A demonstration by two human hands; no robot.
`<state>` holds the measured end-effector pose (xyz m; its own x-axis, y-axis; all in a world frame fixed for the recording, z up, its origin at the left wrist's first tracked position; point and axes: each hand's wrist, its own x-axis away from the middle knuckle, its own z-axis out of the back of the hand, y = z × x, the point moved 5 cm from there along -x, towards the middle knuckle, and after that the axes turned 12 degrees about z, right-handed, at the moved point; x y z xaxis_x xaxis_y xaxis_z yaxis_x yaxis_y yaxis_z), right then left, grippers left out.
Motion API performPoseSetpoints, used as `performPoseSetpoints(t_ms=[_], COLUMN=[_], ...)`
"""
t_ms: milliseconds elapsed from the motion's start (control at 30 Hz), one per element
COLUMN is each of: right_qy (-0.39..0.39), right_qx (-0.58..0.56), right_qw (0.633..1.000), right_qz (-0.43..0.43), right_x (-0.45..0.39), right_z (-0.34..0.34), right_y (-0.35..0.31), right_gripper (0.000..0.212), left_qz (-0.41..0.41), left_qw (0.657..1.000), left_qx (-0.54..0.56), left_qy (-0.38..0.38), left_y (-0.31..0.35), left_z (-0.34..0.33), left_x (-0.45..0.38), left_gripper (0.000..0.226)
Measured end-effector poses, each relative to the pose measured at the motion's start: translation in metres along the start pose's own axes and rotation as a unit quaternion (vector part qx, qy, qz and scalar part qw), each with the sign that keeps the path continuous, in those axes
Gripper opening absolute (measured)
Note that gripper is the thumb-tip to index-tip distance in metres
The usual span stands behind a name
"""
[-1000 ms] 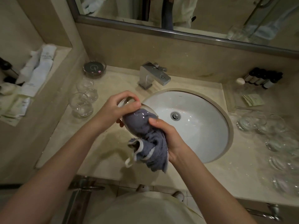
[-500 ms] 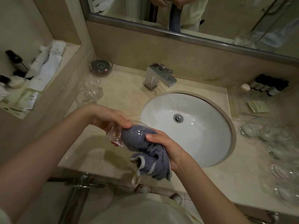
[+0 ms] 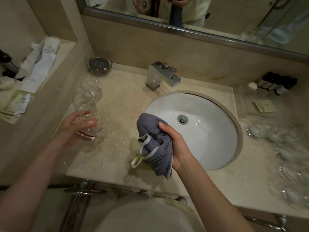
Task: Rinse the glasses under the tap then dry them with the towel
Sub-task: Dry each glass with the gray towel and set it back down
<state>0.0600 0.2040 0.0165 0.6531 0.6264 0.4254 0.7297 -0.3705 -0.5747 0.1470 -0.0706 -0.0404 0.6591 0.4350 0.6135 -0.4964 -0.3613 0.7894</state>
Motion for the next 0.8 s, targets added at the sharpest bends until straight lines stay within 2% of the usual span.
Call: performPoseSetpoints(t_ms=[100,267,400,567,800], right_qy=[0.016,0.041,0.044,0.056,0.050], right_qx=[0.013,0.033,0.039,0.035,0.028], right_qw=[1.000,0.999,0.998,0.998,0.998], right_qz=[0.003,-0.011,-0.025,-0.025,-0.017], right_x=[-0.004,-0.011,-0.014,-0.017,-0.019], right_z=[0.004,0.008,0.009,0.014,0.014], right_y=[0.006,0.017,0.024,0.033,0.039], right_gripper=[0.032,0.028,0.030,0.026,0.025], left_qz=[-0.024,-0.071,-0.086,-0.093,-0.093], left_qw=[0.996,0.988,0.971,0.958,0.950], left_qx=[0.038,-0.006,-0.062,-0.126,-0.180], left_qy=[0.073,0.139,0.214,0.240,0.238], left_y=[-0.010,-0.009,-0.009,-0.009,-0.005], left_z=[0.017,0.019,0.021,0.026,0.029], left_x=[-0.010,-0.011,-0.017,-0.028,-0.040], left_gripper=[0.047,0.078,0.075,0.094,0.106])
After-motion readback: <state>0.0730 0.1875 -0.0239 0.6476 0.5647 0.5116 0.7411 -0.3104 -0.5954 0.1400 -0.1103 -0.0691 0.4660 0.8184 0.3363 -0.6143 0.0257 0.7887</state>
